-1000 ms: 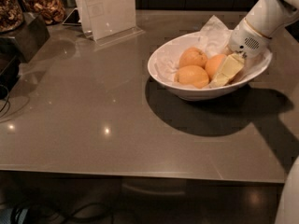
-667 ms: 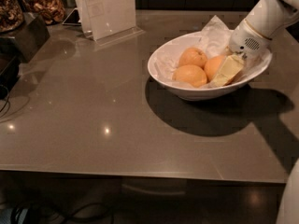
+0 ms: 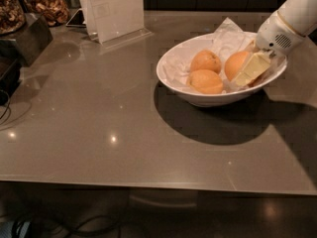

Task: Pick orange from white bowl

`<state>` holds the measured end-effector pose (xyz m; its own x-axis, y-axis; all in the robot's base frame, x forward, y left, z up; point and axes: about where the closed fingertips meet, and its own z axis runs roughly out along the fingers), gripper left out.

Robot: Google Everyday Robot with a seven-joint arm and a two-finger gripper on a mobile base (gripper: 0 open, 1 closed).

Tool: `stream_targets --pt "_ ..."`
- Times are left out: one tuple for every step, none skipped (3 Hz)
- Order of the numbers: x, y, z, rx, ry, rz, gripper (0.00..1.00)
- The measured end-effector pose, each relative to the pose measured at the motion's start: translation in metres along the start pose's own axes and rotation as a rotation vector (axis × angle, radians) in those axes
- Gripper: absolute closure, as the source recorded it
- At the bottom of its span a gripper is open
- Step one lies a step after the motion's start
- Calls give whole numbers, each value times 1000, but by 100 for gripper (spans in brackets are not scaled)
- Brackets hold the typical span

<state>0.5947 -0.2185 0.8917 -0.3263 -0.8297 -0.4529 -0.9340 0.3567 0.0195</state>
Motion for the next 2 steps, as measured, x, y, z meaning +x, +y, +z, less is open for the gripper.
stream_targets --pt "-8 5 -26 44 -57 -27 100" --pt "-22 8 -42 56 -140 -51 100"
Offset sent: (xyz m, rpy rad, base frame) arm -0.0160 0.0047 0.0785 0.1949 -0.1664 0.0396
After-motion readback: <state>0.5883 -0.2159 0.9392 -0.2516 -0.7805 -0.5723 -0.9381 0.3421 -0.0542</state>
